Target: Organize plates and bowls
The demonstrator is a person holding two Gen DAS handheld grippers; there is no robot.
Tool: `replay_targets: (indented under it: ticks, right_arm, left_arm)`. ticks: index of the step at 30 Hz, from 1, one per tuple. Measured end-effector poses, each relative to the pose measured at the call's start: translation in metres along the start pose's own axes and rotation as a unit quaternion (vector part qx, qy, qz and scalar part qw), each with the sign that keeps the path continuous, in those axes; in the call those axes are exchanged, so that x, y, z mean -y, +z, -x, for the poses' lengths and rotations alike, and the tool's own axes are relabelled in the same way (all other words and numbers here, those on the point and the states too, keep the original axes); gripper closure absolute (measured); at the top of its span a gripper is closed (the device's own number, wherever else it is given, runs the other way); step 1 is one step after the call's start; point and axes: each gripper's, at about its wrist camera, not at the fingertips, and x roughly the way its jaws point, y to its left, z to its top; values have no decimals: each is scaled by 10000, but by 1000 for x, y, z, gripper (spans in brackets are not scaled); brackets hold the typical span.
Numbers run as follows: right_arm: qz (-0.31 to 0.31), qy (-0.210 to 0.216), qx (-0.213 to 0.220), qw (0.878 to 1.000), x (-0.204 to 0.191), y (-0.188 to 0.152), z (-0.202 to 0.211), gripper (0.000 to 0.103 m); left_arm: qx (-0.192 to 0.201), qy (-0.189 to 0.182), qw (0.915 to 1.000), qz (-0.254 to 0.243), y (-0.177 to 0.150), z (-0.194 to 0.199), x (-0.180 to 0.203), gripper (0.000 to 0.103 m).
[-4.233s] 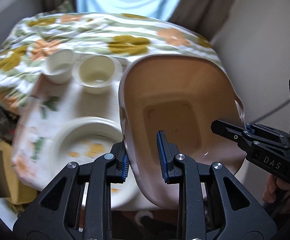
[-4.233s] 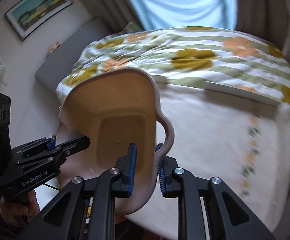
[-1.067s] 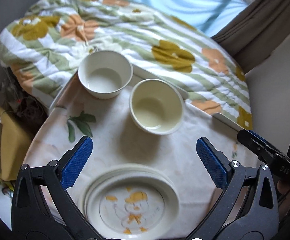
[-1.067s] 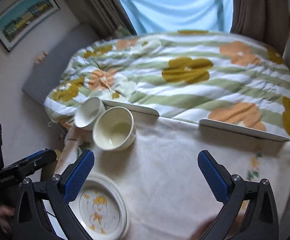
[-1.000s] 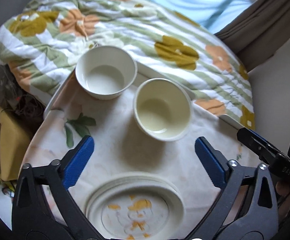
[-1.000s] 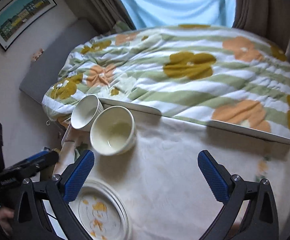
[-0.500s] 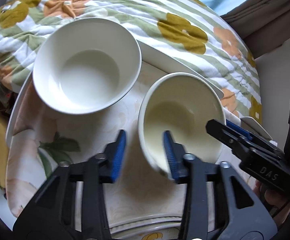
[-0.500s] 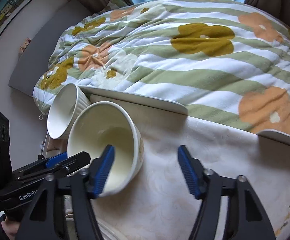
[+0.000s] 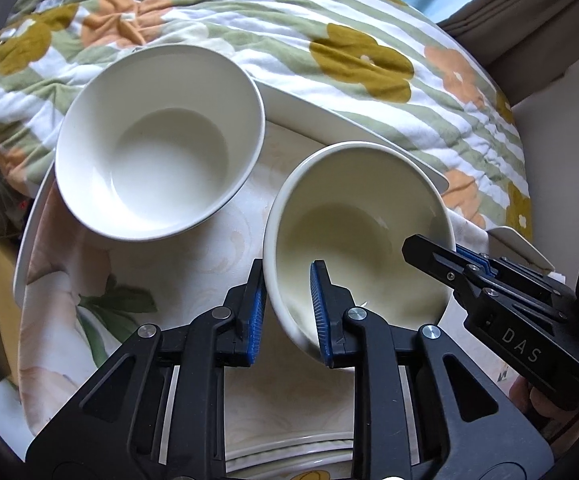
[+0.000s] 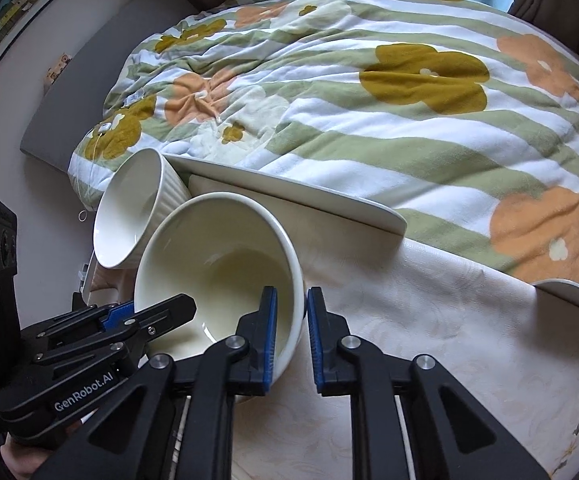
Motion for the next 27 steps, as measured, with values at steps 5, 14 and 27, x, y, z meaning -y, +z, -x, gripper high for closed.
replay_targets:
  ticks: [5, 14, 27]
  right_arm:
    - [-24, -15, 165, 9999, 1, -3, 13, 89]
    - [-339, -58, 652, 9973, 14, -28, 76, 89]
    - [-958, -369, 1210, 9873, 84, -127, 204, 89]
  left_arm:
    - [156, 27, 9997, -210, 0, 14, 11, 84]
    - [410, -112, 9968, -673, -21, 61, 62, 84]
    - [363, -637, 9873, -1407, -119, 106, 192, 84]
